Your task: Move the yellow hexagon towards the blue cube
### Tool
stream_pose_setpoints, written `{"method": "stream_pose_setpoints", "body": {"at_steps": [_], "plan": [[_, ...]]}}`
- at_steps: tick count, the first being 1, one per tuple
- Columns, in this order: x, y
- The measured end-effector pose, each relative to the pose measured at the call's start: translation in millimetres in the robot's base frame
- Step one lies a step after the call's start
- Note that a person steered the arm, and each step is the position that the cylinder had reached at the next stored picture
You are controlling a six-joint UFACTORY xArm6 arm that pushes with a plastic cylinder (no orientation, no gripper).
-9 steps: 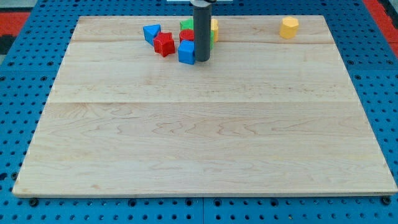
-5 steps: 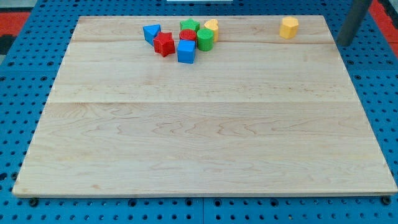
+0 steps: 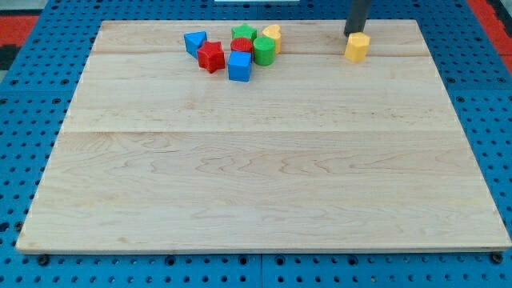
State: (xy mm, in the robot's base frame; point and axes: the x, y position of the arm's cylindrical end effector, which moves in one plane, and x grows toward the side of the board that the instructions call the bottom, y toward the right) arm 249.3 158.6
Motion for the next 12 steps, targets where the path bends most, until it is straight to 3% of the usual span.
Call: {"method": "stream_pose_setpoints", "body": {"at_steps": [1, 5, 6, 7, 8, 9, 10, 12], "plan": [[47.0, 3.6], [162.2, 63.5], [182.0, 26.1], [175.6, -71.3], [144.6, -46.9], [144.6, 26.9], [115.4, 24.4], [108.1, -161.1]]}}
